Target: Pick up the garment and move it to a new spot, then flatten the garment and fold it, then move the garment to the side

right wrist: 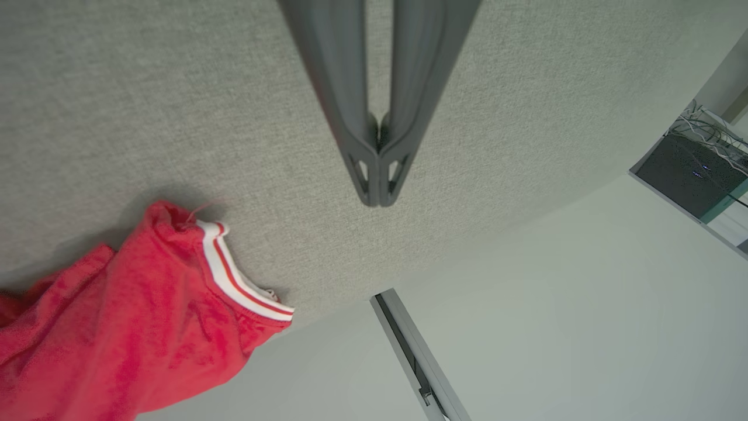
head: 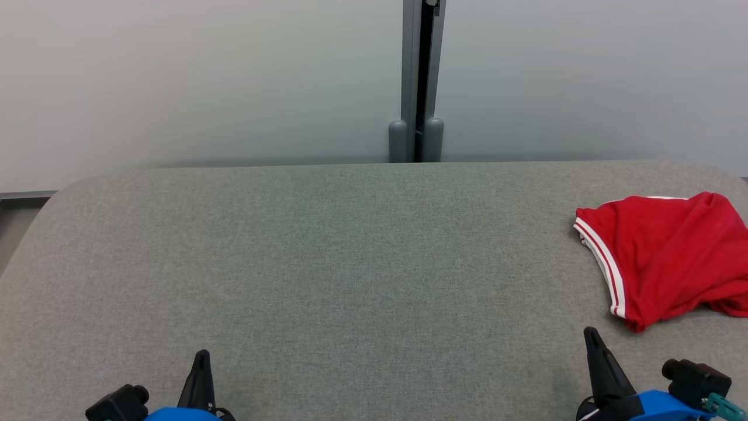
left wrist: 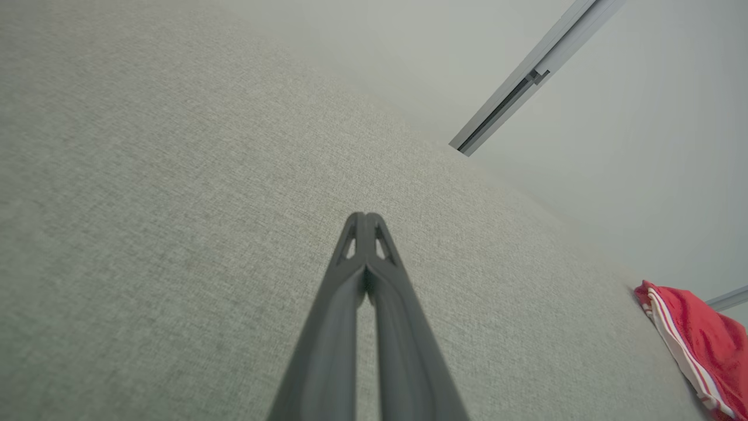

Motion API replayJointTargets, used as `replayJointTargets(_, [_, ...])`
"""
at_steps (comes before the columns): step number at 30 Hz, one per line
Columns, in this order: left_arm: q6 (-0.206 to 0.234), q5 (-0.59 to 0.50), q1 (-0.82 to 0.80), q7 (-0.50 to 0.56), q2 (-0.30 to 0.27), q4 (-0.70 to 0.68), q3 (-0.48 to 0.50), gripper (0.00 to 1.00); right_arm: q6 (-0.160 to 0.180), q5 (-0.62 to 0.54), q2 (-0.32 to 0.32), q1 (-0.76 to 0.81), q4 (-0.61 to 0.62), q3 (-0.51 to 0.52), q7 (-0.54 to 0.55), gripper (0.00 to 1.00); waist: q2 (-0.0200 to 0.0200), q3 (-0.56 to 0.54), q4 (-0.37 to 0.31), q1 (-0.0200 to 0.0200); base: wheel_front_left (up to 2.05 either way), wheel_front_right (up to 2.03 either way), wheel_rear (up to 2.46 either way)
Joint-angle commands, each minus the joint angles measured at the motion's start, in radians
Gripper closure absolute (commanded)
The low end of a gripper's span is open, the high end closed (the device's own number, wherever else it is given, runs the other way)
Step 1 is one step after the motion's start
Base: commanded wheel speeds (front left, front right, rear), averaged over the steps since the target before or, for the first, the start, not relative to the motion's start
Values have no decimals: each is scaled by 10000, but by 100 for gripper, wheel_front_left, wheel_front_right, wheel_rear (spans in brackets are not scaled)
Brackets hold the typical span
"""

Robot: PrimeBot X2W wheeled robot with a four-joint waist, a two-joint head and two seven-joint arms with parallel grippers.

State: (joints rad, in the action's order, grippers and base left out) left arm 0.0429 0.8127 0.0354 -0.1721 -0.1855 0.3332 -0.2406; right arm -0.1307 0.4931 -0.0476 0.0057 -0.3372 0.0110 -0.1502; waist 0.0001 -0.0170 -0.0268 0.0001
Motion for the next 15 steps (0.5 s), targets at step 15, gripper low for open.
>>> replayJointTargets(15, [-420,1812,-610,641,256,-339,855,100,-1,2544,-29,-483,358,257,577,100,-1,29,39,0,0,0,0])
